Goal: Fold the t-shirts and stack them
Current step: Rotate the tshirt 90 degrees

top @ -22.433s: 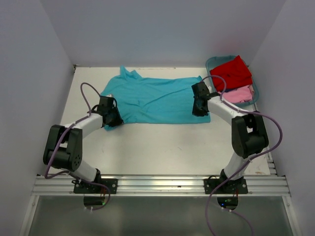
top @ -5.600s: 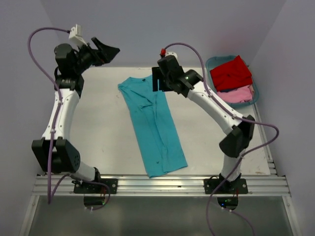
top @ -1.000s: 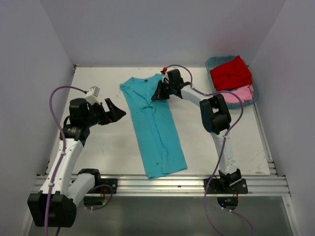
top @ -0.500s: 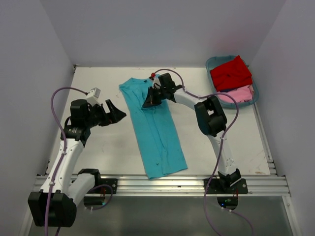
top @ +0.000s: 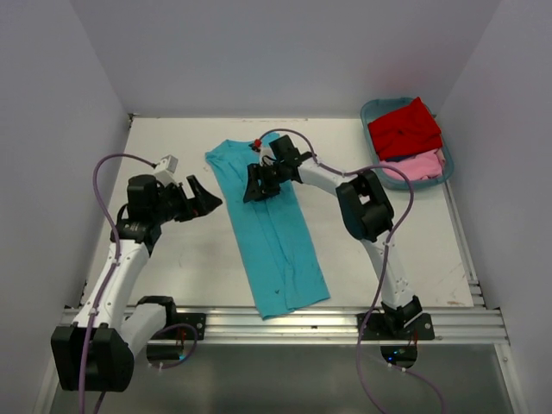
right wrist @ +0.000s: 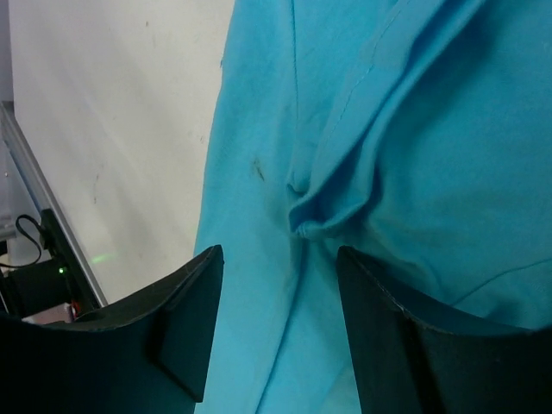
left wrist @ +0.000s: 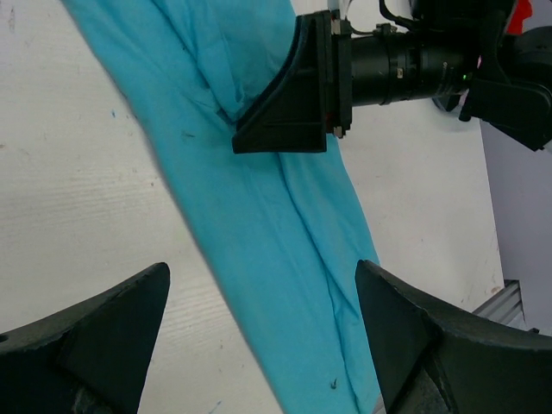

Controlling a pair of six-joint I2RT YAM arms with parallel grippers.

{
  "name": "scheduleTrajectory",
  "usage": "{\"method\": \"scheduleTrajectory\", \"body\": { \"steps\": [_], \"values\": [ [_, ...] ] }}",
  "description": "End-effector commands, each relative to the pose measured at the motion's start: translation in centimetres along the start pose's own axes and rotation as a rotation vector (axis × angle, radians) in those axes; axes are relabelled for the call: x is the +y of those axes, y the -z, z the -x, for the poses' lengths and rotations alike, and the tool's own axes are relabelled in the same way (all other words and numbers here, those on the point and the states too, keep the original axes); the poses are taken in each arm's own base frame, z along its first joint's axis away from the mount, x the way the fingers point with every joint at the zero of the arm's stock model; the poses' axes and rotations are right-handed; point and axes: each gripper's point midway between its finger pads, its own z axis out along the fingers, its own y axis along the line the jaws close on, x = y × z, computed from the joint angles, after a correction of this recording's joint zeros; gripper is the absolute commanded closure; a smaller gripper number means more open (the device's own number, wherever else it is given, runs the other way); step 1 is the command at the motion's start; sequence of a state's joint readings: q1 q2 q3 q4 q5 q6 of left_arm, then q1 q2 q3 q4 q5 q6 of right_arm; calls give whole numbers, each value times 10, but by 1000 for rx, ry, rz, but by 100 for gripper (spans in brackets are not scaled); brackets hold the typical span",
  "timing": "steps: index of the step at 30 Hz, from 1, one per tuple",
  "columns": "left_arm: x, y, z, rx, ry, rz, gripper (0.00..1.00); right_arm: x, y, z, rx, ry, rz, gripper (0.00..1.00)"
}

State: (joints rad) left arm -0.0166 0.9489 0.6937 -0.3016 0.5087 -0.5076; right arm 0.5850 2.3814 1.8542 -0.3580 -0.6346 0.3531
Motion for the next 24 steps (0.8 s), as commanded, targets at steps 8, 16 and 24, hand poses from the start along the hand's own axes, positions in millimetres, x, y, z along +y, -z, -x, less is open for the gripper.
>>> {"method": "scheduleTrajectory", "body": {
  "steps": [8,16,24],
  "values": [
    [-15,-49,108,-168,-49,-11,11,77,88,-19,-33,160,129,40],
    [16,-159,147,28,-66,175,27,98,174,-23,-200,181,-79,47],
    [25,-268,123,247,-154,356,44,94,235,-42,-331,173,-259,52]
  ]
}}
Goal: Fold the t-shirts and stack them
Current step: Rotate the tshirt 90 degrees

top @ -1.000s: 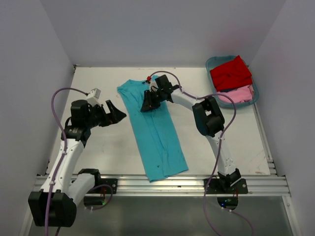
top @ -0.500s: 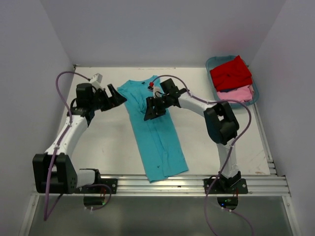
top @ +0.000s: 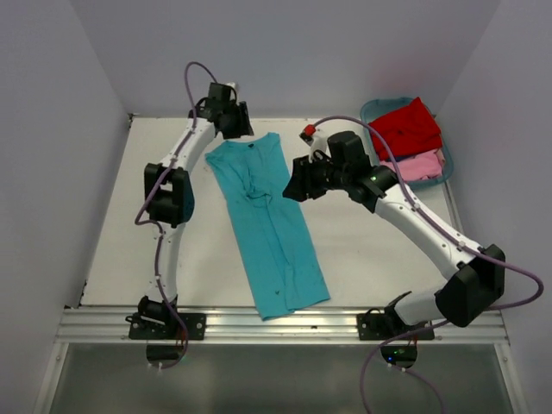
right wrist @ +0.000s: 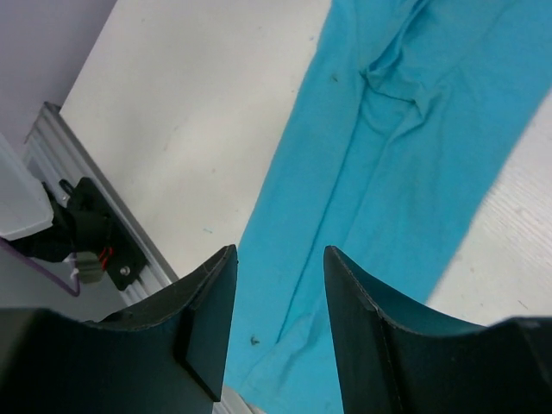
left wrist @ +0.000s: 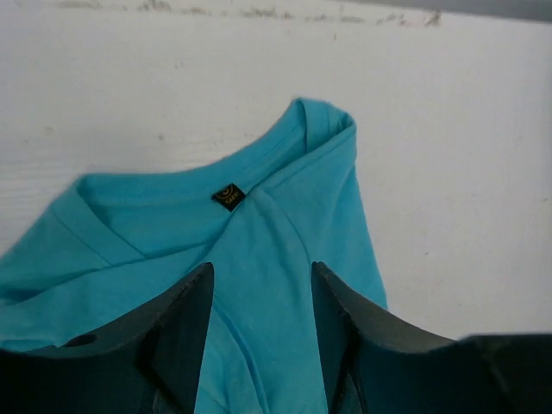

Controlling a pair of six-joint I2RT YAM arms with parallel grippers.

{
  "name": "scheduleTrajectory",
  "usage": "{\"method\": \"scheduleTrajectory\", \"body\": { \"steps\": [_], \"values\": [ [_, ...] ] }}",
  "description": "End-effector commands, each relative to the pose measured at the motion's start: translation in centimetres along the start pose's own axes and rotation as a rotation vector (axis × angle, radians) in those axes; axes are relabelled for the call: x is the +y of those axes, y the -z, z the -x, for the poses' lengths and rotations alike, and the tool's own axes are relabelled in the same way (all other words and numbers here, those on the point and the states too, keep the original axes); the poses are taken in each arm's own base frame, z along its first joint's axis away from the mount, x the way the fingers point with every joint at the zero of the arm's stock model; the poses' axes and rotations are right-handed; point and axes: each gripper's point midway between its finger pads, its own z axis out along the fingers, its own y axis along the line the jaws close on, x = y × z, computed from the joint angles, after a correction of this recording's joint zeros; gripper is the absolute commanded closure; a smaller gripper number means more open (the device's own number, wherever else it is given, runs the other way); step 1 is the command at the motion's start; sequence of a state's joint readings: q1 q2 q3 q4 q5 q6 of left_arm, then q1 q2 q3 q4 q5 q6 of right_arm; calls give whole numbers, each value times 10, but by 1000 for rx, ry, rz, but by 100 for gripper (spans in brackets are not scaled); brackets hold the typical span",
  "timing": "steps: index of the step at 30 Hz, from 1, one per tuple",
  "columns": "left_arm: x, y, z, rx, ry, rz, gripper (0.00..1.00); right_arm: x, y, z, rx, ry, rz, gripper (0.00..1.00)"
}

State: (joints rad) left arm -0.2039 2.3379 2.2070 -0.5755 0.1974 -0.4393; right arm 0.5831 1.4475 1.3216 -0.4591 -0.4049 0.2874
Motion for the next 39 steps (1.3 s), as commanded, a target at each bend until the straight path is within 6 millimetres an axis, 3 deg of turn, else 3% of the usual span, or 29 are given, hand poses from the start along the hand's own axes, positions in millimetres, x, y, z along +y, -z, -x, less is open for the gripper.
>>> {"method": "scheduleTrajectory", "body": {
  "steps": [1,3,4,7,21,27,34,36,39],
  "values": [
    [8,-6,-48,172,-52,152,48,-24,16,-19,14,-23,-148,52],
    [10,-10,-59,179,-48,179,60,-25,23,-21,3,-21,-164,52],
    [15,-10,-74,201,-57,221,65,-27,23,-27,16,-25,-169,52],
    [19,-7,-92,220,-62,291,71,-28,23,-35,19,-27,-162,51],
    [10,4,-114,205,-121,428,66,-36,13,-53,52,-36,-159,52],
    [23,2,-127,230,-125,472,66,-37,14,-54,57,-30,-163,52],
    [23,8,-117,192,-132,482,66,-38,11,-55,64,-34,-163,55],
    [25,4,-123,214,-136,478,69,-39,11,-56,65,-36,-163,57],
    [24,5,-127,218,-133,471,89,-40,10,-57,67,-35,-167,59]
  ]
}}
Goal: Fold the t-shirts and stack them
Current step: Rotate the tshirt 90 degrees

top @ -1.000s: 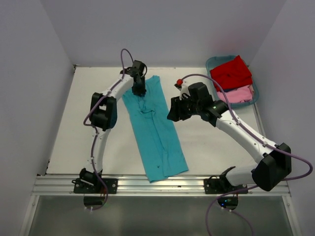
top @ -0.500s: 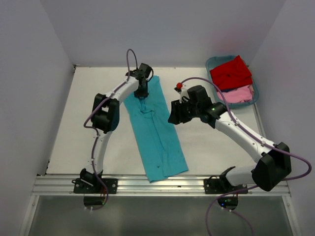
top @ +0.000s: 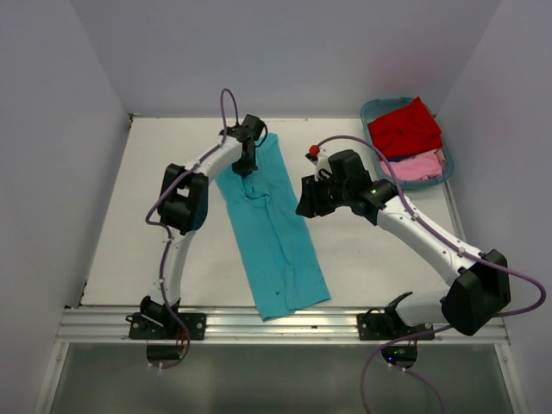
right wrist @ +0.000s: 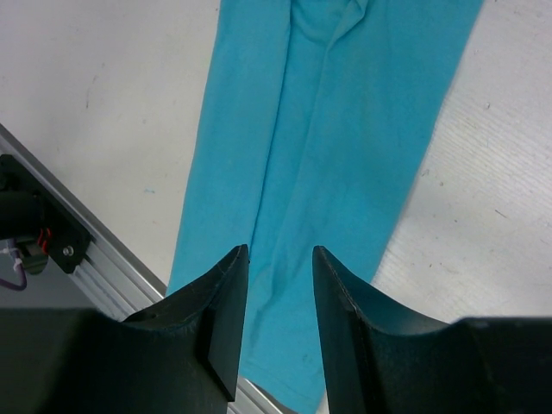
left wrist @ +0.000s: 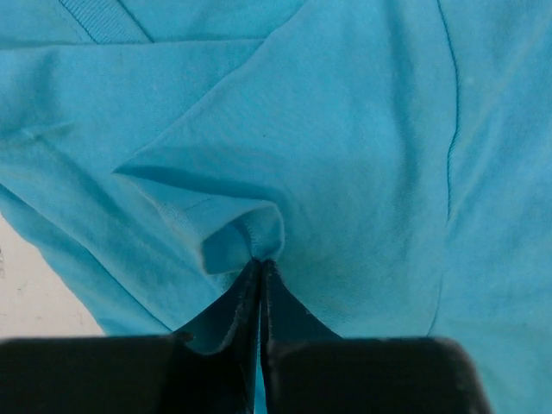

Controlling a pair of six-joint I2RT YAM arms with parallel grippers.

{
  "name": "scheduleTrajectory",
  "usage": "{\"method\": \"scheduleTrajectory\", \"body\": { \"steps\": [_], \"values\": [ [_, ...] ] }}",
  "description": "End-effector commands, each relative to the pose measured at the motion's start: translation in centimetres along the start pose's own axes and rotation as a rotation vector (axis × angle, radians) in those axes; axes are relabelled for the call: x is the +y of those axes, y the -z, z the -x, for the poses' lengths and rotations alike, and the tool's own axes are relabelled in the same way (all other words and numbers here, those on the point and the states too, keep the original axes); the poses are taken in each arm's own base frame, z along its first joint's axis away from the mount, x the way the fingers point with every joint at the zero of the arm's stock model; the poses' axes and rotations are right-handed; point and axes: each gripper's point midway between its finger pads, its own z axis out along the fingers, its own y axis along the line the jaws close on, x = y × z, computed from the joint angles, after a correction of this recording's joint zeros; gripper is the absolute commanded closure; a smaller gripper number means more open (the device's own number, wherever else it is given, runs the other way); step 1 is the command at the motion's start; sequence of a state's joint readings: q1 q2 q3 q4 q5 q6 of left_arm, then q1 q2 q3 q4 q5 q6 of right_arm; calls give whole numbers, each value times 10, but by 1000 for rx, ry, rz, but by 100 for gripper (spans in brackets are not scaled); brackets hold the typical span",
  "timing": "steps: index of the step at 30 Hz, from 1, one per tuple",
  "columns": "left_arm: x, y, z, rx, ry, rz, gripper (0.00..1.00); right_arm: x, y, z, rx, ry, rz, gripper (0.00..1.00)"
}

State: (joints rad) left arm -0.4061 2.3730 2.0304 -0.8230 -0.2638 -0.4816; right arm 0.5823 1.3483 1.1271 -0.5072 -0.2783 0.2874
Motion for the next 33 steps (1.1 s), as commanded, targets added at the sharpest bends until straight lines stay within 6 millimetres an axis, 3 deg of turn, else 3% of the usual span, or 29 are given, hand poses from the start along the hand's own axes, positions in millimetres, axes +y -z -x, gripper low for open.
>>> {"method": "scheduleTrajectory", "body": {
  "steps": [1,8,17,25,26,29,30,33],
  "values": [
    [3,21,17,-64,25,-12,99,-3,-1,5,-23,9,-10,61],
    [20,36,12,-107,50,30,100,-7,-4,0,-8,11,-19,64],
    [53,56,-10,-145,102,106,100,-9,-10,-4,12,8,-17,66],
    [76,53,-35,-148,194,137,100,-12,-9,-7,25,10,-29,67],
    [80,51,-44,-132,207,125,100,-12,-9,-8,27,9,-31,66],
    [79,50,-46,-147,257,58,71,-13,-10,-10,32,7,-34,62],
    [77,52,-43,-160,267,36,55,-13,-10,-11,36,6,-35,60],
    [62,70,-17,-276,304,-92,34,-17,-13,-15,51,3,-46,57]
  ]
}}
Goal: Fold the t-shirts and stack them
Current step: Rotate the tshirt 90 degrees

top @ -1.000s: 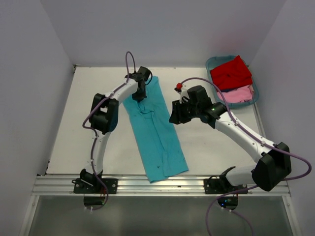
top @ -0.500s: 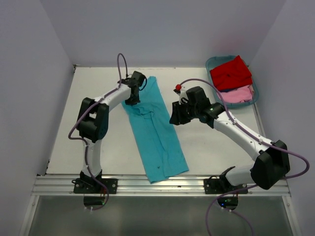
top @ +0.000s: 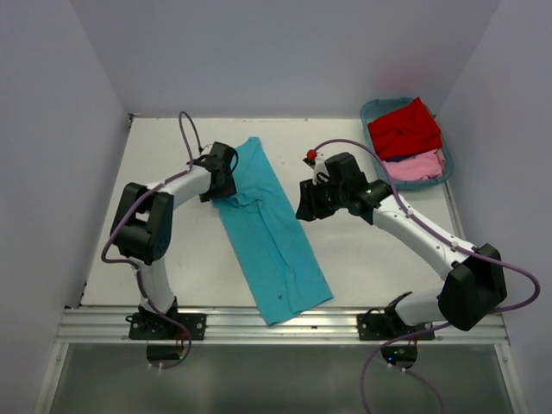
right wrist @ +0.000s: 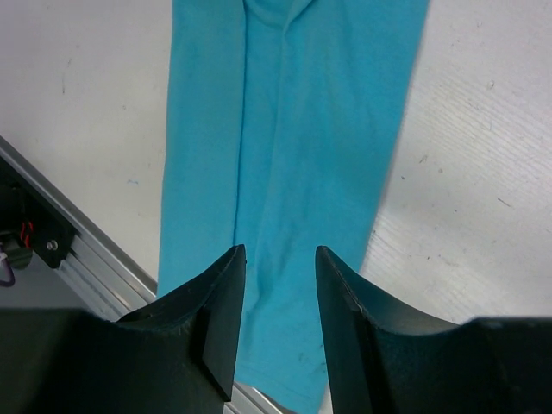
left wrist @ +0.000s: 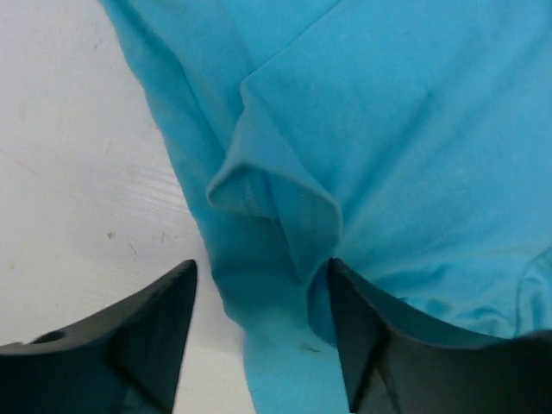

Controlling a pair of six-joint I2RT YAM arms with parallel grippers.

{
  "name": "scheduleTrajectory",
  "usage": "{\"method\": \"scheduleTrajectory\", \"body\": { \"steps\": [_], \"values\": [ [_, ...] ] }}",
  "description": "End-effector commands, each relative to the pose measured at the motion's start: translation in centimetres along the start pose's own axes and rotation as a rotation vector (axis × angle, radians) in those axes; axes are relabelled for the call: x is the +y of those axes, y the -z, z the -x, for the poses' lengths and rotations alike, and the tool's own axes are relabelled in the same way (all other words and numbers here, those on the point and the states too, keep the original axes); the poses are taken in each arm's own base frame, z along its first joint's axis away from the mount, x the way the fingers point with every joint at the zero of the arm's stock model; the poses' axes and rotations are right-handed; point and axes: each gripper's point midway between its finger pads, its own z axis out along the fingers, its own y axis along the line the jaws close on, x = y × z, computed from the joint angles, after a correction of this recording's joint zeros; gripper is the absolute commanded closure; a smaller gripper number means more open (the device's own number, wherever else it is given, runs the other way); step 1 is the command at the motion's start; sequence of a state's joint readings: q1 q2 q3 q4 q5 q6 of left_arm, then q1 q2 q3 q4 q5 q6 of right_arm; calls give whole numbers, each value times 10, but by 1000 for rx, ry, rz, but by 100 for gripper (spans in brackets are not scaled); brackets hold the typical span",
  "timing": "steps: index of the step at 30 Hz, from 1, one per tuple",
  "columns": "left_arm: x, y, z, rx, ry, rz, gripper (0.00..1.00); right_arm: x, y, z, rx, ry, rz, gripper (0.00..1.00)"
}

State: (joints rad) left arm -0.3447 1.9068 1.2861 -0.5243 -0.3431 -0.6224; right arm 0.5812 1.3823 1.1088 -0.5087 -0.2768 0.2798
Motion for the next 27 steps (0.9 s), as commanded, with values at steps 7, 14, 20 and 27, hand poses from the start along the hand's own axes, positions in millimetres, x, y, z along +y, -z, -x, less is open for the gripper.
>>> {"method": "scheduleTrajectory", "body": {
  "steps": [7,14,20,27],
  "values": [
    [-44,102,102,-427,194,-403,14,-12,-4,-4,11,10,-45,57],
    [-97,85,102,-293,92,-634,79,-14,-11,1,20,-5,-55,81],
    [-99,8,76,-50,150,-659,100,-16,-16,4,32,-21,-68,100],
    [-48,-14,60,-33,200,-415,100,-19,-24,3,37,-32,-74,100]
  ]
}}
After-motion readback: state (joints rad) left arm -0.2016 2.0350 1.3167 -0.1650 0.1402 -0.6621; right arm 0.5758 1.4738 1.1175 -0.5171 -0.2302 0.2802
